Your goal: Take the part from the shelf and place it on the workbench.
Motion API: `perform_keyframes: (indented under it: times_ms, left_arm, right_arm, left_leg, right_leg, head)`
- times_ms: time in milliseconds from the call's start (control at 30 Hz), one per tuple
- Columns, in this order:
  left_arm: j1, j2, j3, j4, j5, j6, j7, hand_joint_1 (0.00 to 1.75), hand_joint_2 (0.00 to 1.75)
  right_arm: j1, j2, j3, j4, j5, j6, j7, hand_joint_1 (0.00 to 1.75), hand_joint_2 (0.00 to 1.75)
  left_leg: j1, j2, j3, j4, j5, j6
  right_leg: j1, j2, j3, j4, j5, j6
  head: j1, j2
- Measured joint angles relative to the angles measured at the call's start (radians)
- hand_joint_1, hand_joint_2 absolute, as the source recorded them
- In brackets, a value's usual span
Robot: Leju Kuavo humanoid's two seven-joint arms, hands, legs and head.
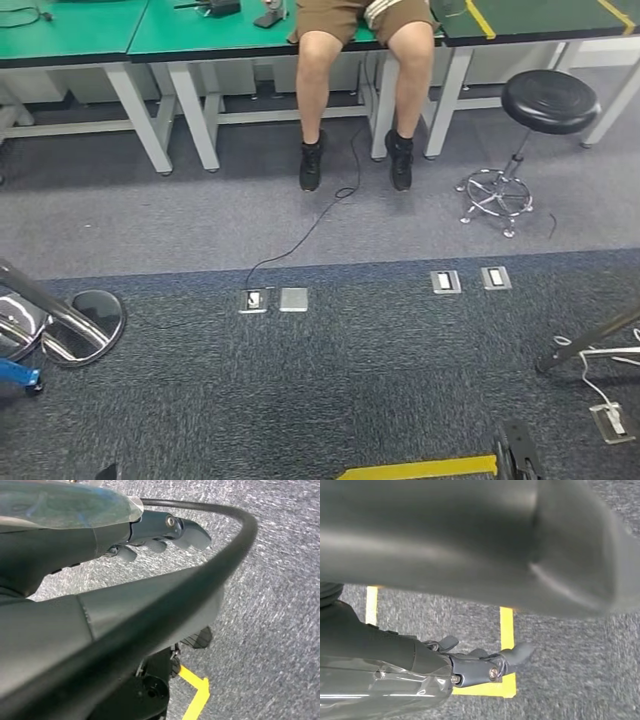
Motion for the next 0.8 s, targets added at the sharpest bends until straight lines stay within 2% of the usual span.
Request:
perform_keyframes:
  times_ms: [67, 133, 167, 200, 233, 267, 300, 333, 367, 400, 433, 500, 533, 567, 633, 667, 700, 733, 767, 800]
  left_arm:
    - [0.002, 0.000, 0.000, 0.000, -0.001, -0.001, 0.001, 0.00, 0.00]
    - [0.000, 0.001, 0.000, 0.000, -0.002, -0.002, 0.002, 0.00, 0.00]
    - [-0.001, 0.001, 0.000, 0.000, -0.003, -0.002, 0.002, 0.00, 0.00]
    - [-0.001, 0.001, 0.000, 0.000, -0.004, -0.002, 0.003, 0.00, 0.00]
    - [0.000, 0.001, 0.000, 0.000, -0.004, -0.003, 0.004, 0.00, 0.00]
    - [0.001, 0.001, 0.000, 0.000, -0.005, -0.003, 0.004, 0.00, 0.00]
    - [0.001, 0.001, 0.000, 0.000, -0.007, -0.003, 0.005, 0.00, 0.00]
    - [0.001, 0.001, 0.000, 0.000, -0.009, -0.003, 0.006, 0.00, 0.00]
    - [0.000, 0.001, 0.000, 0.000, -0.011, -0.003, 0.006, 0.00, 0.00]
    - [-0.002, 0.000, 0.000, 0.000, -0.012, -0.004, 0.006, 0.00, 0.00]
    - [-0.002, 0.001, 0.000, 0.000, -0.013, -0.004, 0.006, 0.00, 0.00]
    - [0.002, 0.002, 0.000, 0.000, -0.014, -0.004, 0.006, 0.00, 0.00]
    - [0.004, 0.002, 0.000, 0.000, -0.014, -0.004, 0.006, 0.00, 0.00]
    - [0.004, 0.002, 0.000, 0.000, -0.015, -0.004, 0.007, 0.00, 0.00]
    - [0.001, 0.002, 0.000, 0.000, -0.015, -0.004, 0.007, 0.00, 0.00]
    - [0.000, 0.001, 0.000, 0.000, -0.016, -0.004, 0.007, 0.00, 0.00]
    - [0.000, 0.001, 0.000, 0.000, -0.016, -0.004, 0.007, 0.00, 0.00]
    - [0.000, 0.000, 0.000, 0.000, -0.016, -0.004, 0.007, 0.00, 0.00]
    - [0.001, 0.000, 0.000, 0.000, -0.016, -0.003, 0.008, 0.00, 0.00]
    - [0.002, 0.000, 0.000, 0.000, -0.016, -0.003, 0.008, 0.00, 0.00]
  right_arm:
    - [0.003, 0.002, 0.000, 0.006, -0.004, 0.000, 0.002, 0.00, 0.00]
    - [0.010, 0.002, 0.000, 0.014, -0.006, 0.000, 0.008, 0.00, 0.00]
    - [0.015, 0.003, 0.000, 0.018, -0.008, 0.000, 0.012, 0.00, 0.00]
    - [0.020, 0.003, 0.000, 0.021, -0.009, 0.000, 0.015, 0.00, 0.00]
    - [0.024, 0.003, 0.000, 0.024, -0.011, 0.000, 0.018, 0.00, 0.00]
    - [0.028, 0.004, 0.000, 0.027, -0.014, 0.000, 0.019, 0.00, 0.00]
    - [0.029, 0.004, 0.000, 0.029, -0.016, 0.000, 0.020, 0.00, 0.00]
    - [0.030, 0.004, 0.000, 0.032, -0.018, 0.000, 0.020, 0.00, 0.00]
    - [0.031, 0.004, 0.000, 0.035, -0.020, 0.000, 0.020, 0.00, 0.00]
    - [0.032, 0.004, 0.000, 0.038, -0.021, 0.000, 0.019, 0.00, 0.00]
    - [0.033, 0.005, 0.000, 0.041, -0.022, 0.000, 0.019, 0.00, 0.00]
    - [0.033, 0.007, 0.000, 0.043, -0.022, 0.001, 0.019, 0.00, 0.00]
    - [0.033, 0.008, 0.000, 0.043, -0.022, 0.001, 0.019, 0.00, 0.00]
    - [0.033, 0.009, 0.000, 0.043, -0.022, 0.001, 0.019, 0.00, 0.00]
    - [0.036, 0.009, 0.000, 0.045, -0.023, 0.001, 0.018, 0.00, 0.00]
    - [0.038, 0.009, 0.000, 0.047, -0.023, 0.001, 0.018, 0.00, 0.00]
    - [0.040, 0.010, 0.000, 0.049, -0.024, 0.001, 0.019, 0.00, 0.00]
    - [0.040, 0.010, 0.000, 0.050, -0.024, 0.001, 0.019, 0.00, 0.00]
    - [0.040, 0.012, 0.000, 0.051, -0.024, 0.001, 0.019, 0.00, 0.00]
    - [0.040, 0.013, 0.000, 0.052, -0.025, 0.001, 0.018, 0.00, 0.00]
  left_leg:
    - [0.004, -0.017, 0.004, -0.007, 0.004, 0.012]
    - [0.004, -0.035, 0.005, -0.008, 0.006, 0.019]
    - [0.003, -0.047, 0.005, -0.008, 0.006, 0.021]
    - [0.002, -0.060, 0.006, -0.007, 0.006, 0.021]
    - [0.002, -0.074, 0.007, -0.007, 0.006, 0.021]
    - [0.002, -0.088, 0.009, -0.006, 0.006, 0.021]
    - [0.002, -0.101, 0.011, -0.005, 0.005, 0.020]
    - [0.001, -0.113, 0.011, -0.003, 0.004, 0.019]
    - [0.000, -0.125, 0.009, 0.000, 0.004, 0.016]
    - [-0.001, -0.137, 0.005, 0.003, 0.004, 0.011]
    - [-0.001, -0.148, 0.000, 0.005, 0.006, 0.006]
    - [0.002, -0.165, -0.008, 0.007, 0.009, -0.006]
    - [0.003, -0.155, -0.015, 0.018, 0.000, -0.011]
    - [0.004, -0.132, -0.031, 0.049, -0.021, -0.015]
    - [0.008, -0.073, -0.088, 0.169, -0.085, -0.022]
    - [0.010, -0.056, -0.122, 0.240, -0.114, -0.026]
    - [0.012, -0.047, -0.145, 0.289, -0.129, -0.029]
    - [0.012, -0.043, -0.153, 0.306, -0.125, -0.031]
    - [0.013, -0.039, -0.139, 0.282, -0.104, -0.031]
    - [0.012, -0.031, -0.108, 0.223, -0.071, -0.030]
  right_leg:
    - [-0.004, 0.041, -0.022, 0.056, -0.041, 0.008]
    - [-0.006, 0.090, -0.082, 0.193, -0.113, 0.011]
    - [-0.006, 0.100, -0.115, 0.264, -0.140, 0.012]
    - [-0.006, 0.104, -0.137, 0.309, -0.149, 0.012]
    - [-0.006, 0.107, -0.143, 0.315, -0.137, 0.011]
    - [-0.006, 0.110, -0.129, 0.277, -0.105, 0.009]
    - [-0.007, 0.122, -0.102, 0.209, -0.061, 0.007]
    - [-0.008, 0.145, -0.073, 0.136, -0.023, 0.005]
    - [-0.010, 0.167, -0.048, 0.071, 0.000, 0.004]
    - [-0.012, 0.184, -0.033, 0.032, 0.009, 0.003]
    - [-0.012, 0.189, -0.026, 0.017, 0.007, 0.001]
    - [-0.014, 0.167, -0.018, 0.009, 0.008, -0.007]
    - [-0.015, 0.155, -0.015, 0.005, 0.012, -0.014]
    - [-0.015, 0.143, -0.014, 0.002, 0.016, -0.019]
    - [-0.013, 0.116, -0.016, -0.001, 0.019, -0.025]
    - [-0.012, 0.101, -0.017, -0.001, 0.018, -0.025]
    - [-0.011, 0.086, -0.017, -0.001, 0.018, -0.026]
    - [-0.010, 0.073, -0.017, -0.001, 0.017, -0.026]
    - [-0.010, 0.060, -0.016, -0.001, 0.015, -0.025]
    - [-0.010, 0.049, -0.014, -0.001, 0.014, -0.024]
  head:
    - [0.005, 0.000]
    - [0.017, 0.000]
    - [0.023, 0.000]
    - [0.026, 0.000]
    - [0.029, 0.000]
    - [0.033, 0.000]
    - [0.036, 0.000]
    - [0.040, 0.000]
    - [0.044, 0.000]
    - [0.045, 0.000]
    - [0.044, 0.000]
    - [0.040, 0.000]
    - [0.037, 0.000]
    - [0.031, 0.000]
    - [0.017, 0.000]
    - [0.011, 0.000]
    - [0.007, 0.000]
    - [0.004, 0.000]
    - [0.000, 0.000]
    - [-0.003, 0.000]
